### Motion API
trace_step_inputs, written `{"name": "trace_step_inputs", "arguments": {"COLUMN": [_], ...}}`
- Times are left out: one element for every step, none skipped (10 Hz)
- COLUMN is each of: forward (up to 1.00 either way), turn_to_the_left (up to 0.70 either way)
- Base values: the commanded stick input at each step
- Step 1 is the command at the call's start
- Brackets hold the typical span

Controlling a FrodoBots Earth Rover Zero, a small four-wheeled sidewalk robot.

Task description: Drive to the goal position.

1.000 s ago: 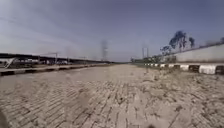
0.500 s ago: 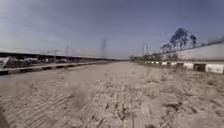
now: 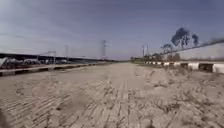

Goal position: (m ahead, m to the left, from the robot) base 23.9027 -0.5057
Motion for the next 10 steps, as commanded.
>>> {"name": "trace_step_inputs", "arguments": {"forward": [1.00,1.00,1.00,1.00,1.00,1.00,1.00,1.00,1.00,1.00], "turn_to_the_left": [0.00,0.00,0.00,0.00,0.00,0.00,0.00,0.00,0.00,0.00]}}
